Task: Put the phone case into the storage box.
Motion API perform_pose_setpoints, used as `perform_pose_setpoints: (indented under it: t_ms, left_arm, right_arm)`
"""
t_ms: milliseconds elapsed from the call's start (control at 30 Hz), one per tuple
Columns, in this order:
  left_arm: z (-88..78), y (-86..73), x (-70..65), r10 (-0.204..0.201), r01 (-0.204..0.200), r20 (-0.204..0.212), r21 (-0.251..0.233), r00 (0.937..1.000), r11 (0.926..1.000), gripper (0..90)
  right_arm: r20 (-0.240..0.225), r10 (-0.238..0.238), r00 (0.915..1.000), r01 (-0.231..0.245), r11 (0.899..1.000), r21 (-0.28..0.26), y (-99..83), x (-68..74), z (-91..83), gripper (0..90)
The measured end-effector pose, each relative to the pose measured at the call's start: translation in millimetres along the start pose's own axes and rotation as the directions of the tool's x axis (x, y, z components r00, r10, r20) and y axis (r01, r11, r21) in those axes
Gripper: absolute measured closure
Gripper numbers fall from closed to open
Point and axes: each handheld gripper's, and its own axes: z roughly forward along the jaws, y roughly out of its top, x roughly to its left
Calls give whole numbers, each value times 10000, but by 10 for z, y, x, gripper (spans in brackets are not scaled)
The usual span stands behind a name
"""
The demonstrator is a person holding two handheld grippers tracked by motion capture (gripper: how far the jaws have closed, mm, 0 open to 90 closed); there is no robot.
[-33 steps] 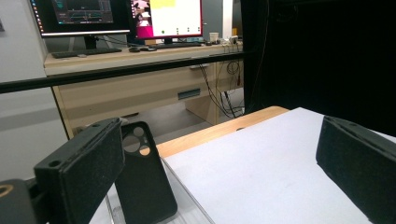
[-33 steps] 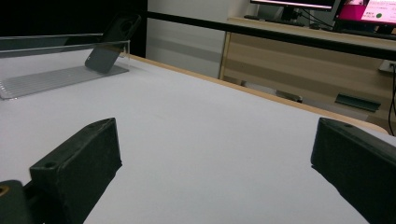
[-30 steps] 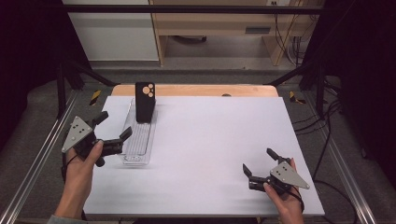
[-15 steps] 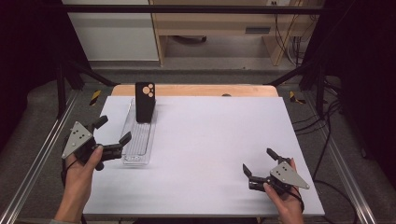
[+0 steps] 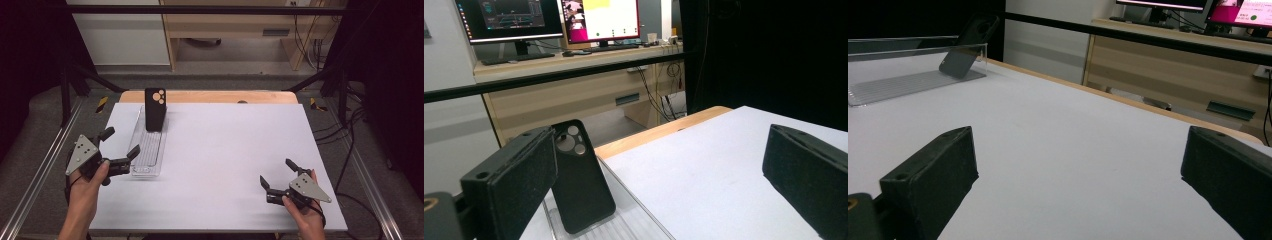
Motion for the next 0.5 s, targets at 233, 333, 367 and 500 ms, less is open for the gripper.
perform_pose_setpoints:
  t_ms: [233, 333, 367, 500]
  left_arm:
    - [-24, -39, -31, 33, -33, 21, -24, 10000, 10000, 4]
    - [-33, -57, -40, 39, -39, 20, -45, 10000, 10000, 4]
    - [-37, -64, -44, 23, -23, 19, -39, 10000, 10000, 4]
    - [-47, -95, -54, 45, -45, 20, -3, 10000, 10000, 3]
  right_arm:
    - [-25, -41, 10000, 41, 10000, -12, 0, 1, 0, 19]
    - [-24, -55, 10000, 55, 10000, -16, 1, 2, 0, 19]
    - [-26, -61, 10000, 61, 10000, -16, 1, 2, 0, 20]
    - [-30, -67, 10000, 67, 10000, -19, 1, 2, 0, 19]
